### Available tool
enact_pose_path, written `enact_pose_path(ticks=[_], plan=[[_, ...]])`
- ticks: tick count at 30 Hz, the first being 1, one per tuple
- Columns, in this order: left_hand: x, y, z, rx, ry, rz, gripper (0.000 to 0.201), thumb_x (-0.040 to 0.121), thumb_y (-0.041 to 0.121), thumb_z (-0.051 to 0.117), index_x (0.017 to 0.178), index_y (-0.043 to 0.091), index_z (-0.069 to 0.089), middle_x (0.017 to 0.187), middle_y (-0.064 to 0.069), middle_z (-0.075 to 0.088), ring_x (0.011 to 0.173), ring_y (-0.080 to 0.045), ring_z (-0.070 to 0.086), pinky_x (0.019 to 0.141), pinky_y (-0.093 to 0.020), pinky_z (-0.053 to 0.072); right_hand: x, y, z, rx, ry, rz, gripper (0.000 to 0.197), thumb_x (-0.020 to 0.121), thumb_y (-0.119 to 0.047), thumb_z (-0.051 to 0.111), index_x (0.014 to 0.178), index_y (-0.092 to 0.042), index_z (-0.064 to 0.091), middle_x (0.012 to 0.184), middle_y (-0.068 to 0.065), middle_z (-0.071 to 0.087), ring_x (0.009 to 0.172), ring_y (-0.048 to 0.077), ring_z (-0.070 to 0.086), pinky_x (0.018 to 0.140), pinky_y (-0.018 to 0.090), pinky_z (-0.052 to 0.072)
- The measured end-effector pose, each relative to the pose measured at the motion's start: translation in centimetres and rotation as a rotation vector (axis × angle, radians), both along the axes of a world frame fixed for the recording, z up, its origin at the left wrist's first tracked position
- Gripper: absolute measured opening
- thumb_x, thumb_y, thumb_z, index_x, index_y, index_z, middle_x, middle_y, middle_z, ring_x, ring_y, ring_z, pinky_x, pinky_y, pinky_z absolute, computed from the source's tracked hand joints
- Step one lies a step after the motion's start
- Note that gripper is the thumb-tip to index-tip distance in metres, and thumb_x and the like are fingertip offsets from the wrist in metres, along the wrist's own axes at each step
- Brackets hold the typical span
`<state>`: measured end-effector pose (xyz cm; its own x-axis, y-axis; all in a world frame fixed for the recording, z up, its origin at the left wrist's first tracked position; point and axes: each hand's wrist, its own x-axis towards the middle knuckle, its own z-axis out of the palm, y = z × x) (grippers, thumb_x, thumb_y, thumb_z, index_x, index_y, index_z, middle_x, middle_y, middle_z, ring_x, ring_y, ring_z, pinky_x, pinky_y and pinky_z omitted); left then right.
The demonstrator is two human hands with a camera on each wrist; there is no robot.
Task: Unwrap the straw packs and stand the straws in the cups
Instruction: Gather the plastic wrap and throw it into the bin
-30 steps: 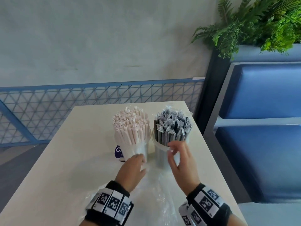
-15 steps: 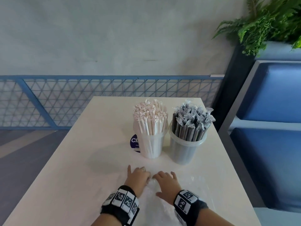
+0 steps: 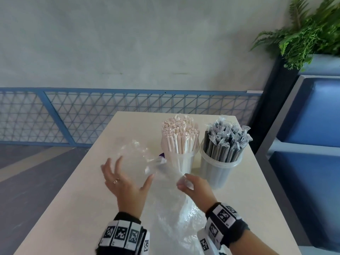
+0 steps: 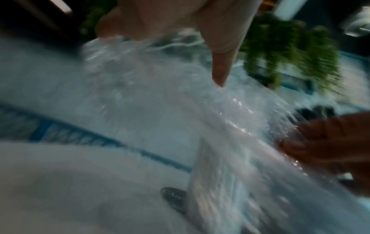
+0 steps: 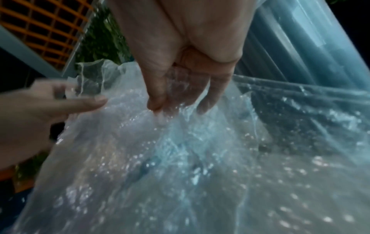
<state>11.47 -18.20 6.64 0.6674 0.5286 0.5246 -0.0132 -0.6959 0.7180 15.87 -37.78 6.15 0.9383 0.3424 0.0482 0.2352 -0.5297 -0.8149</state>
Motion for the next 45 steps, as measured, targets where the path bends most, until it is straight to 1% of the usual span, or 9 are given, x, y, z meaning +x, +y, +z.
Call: enact_pose_path(ticks=[6,12,18,22,26,30,34,41,45], plan=[[0.1,0.3,2.0,-1.132,0.233,-0.401,0.093,0.063,0.015,0.082,0.14,0.021,0.03,0.147,-0.014,0.036,0.131,-0.029,0.043,0.097,-0.046,0.046,0.5,1.3,2.0,0.265,0.038,-0.072,0.012,0.085,-0.022,0.065,0.074,-0.023,0.063,0.066,-0.009,0.064,0.063,-0.003,0.057,0.068,0.006,0.042],[0.4,0.4,3.9,-0.709,0.042,-0.512,0.018,0.081,0.002,0.067,0.097,-0.002,0.061,0.068,-0.009,0.071,0.064,-0.017,0.067,0.06,-0.023,0.053,-0.2,1.5,4.6,0.268,-0.069,-0.074,0.011,0.086,-0.037,0.056,0.087,-0.026,0.059,0.075,-0.014,0.066,0.072,-0.009,0.061,0.068,0.004,0.042],[0.4,-0.9,7.0,-0.507,0.009,-0.593,0.033,0.081,0.045,0.066,0.094,0.015,0.065,0.081,-0.009,0.073,0.075,-0.021,0.069,0.075,-0.041,0.054,-1.2,0.6,7.6,0.681,-0.099,-0.236,0.008,0.091,-0.005,0.053,0.093,-0.013,0.056,0.07,-0.001,0.062,0.062,0.004,0.061,0.064,0.016,0.05],[0.2,-3.0,8.4,-0.46,-0.139,-0.73,0.066,0.086,0.002,0.06,0.13,0.035,0.025,0.093,0.005,0.053,0.077,0.005,0.063,0.07,-0.008,0.048,-2.2,-0.8,8.7,0.731,-0.236,-0.466,0.05,0.092,-0.001,0.05,0.128,-0.031,0.033,0.063,0.017,0.053,0.056,0.018,0.055,0.062,0.025,0.051],[1.3,-3.9,8.5,-0.209,-0.148,-0.888,0.032,0.096,0.013,0.041,0.099,0.044,0.045,0.091,0.009,0.062,0.069,-0.011,0.064,0.067,-0.027,0.055,-3.0,-2.6,8.7,0.492,-0.345,-0.502,0.058,0.096,-0.006,0.042,0.126,-0.057,0.036,0.075,0.017,0.055,0.066,0.035,0.054,0.07,0.05,0.052],[3.1,-4.7,9.7,-0.329,-0.016,-1.061,0.02,0.093,0.023,0.047,0.108,0.027,0.059,0.091,0.005,0.062,0.068,-0.011,0.059,0.071,-0.028,0.053,-5.1,-4.8,9.9,0.264,-0.325,-0.279,0.051,0.086,-0.019,0.064,0.128,-0.045,0.048,0.097,-0.026,0.049,0.09,-0.005,0.053,0.09,0.021,0.048],[4.0,-6.1,11.3,-0.35,0.182,-1.246,0.065,0.069,0.023,0.076,0.128,0.026,0.05,0.114,0.008,0.061,0.09,-0.006,0.058,0.087,-0.021,0.048,-7.3,-7.6,10.6,-0.101,-0.34,-0.321,0.103,0.07,-0.022,0.079,0.143,-0.037,0.009,0.1,-0.014,0.05,0.099,-0.015,0.044,0.092,-0.007,0.024],[1.7,-12.2,12.9,0.069,0.055,-1.124,0.039,0.064,0.046,0.068,0.091,0.019,0.074,0.086,0.009,0.057,0.086,0.0,0.052,0.075,-0.003,0.035,-11.0,-12.6,10.7,-0.158,-0.766,-0.723,0.024,0.07,-0.01,0.074,0.093,-0.015,0.073,0.075,-0.017,0.037,0.068,0.001,0.042,0.068,0.0,0.035],[-0.5,-16.1,12.1,0.439,-0.01,-1.023,0.044,0.066,0.053,0.063,0.096,0.022,0.073,0.125,-0.01,0.045,0.118,-0.022,0.03,0.104,-0.013,0.017,-14.0,-16.1,10.4,-0.215,-0.826,-0.831,0.011,0.07,-0.013,0.071,0.081,-0.014,0.073,0.092,-0.006,0.037,0.083,0.018,0.05,0.077,0.012,0.04]])
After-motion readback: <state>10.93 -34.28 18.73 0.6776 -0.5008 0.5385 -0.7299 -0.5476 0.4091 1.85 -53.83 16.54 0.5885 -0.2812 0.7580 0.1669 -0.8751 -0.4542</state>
